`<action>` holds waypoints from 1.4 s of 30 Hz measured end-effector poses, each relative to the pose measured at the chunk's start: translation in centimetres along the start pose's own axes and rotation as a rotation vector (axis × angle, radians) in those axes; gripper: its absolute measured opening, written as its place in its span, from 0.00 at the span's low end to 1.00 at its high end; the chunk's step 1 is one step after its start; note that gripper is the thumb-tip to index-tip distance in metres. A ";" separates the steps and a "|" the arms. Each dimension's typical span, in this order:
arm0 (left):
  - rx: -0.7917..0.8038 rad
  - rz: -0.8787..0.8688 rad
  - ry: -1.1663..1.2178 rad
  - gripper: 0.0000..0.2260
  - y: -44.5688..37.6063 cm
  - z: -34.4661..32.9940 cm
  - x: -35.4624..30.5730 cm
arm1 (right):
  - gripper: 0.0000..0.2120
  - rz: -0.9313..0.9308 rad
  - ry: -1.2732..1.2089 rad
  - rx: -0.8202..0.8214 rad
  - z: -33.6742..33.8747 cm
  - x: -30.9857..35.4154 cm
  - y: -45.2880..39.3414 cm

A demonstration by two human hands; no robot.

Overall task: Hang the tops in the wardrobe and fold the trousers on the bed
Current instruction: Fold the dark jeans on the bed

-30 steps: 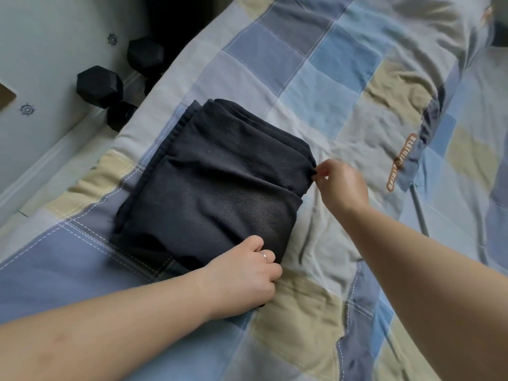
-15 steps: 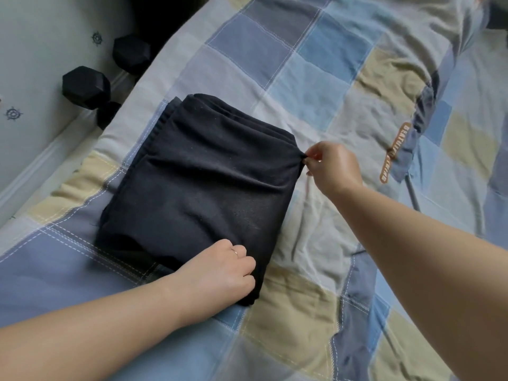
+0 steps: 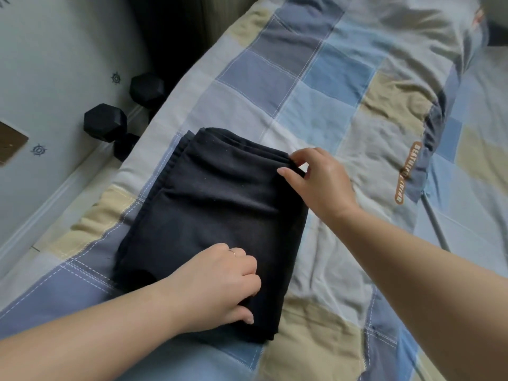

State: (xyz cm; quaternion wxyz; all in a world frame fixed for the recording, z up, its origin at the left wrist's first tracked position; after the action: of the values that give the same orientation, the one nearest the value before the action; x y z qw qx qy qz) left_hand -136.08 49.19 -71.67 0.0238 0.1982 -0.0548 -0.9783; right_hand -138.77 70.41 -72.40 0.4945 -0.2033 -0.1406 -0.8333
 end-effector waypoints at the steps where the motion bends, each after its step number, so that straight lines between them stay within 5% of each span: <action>1: 0.036 0.007 -0.021 0.16 0.7 0.0 0.2 | 0.12 0.012 0.008 -0.006 0.1 0.2 -0.2; 6: -0.030 0.032 -0.060 0.05 4.3 -0.3 1.0 | 0.08 0.092 0.088 -0.023 0.0 1.3 -0.9; 9: -0.084 0.023 -0.015 0.08 4.8 -0.7 1.3 | 0.06 0.055 0.180 0.005 -0.4 1.5 -1.9; 13: 0.041 0.040 -0.031 0.11 3.7 -0.9 1.6 | 0.07 -0.057 0.207 0.022 -1.6 1.8 -2.7; 16: -0.183 0.144 -0.031 0.14 1.7 1.8 3.1 | 0.09 -0.112 0.047 -0.097 -2.4 2.5 -0.6; 18: -0.372 0.274 -0.038 0.20 0.3 3.2 5.0 | 0.20 -0.019 0.076 -0.122 -3.4 3.2 2.7; 23: -0.112 0.621 -0.201 0.35 -0.3 -0.5 11.4 | 0.33 0.110 0.383 0.002 -7.4 2.9 8.2; 31: -0.127 0.734 -0.145 0.37 0.2 -4.9 16.7 | 0.36 0.059 0.480 0.264 -13.5 0.3 4.4; 36: -0.280 0.700 0.017 0.36 2.2 -3.4 14.9 | 0.37 0.029 0.294 0.204 -10.8 0.3 8.2; 42: -0.417 0.896 0.252 0.38 8.3 -3.5 13.2 | 0.36 -0.184 -0.001 0.193 -9.2 -0.5 16.4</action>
State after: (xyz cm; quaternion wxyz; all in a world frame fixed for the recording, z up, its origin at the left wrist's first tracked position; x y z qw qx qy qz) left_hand -146.66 39.74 -78.96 0.4867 0.2627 0.0655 -0.8306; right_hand -125.99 59.06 -80.12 0.4332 -0.1413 -0.2383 -0.8576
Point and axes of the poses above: each hand's wrist, its own y-axis away from the middle knuckle, its own z-axis out of the back of the hand, x = y × z, the point moved 4 cm from there along -y, towards the middle knuckle, and after that the axes turned 8 degrees about y, right-handed, at the moved point
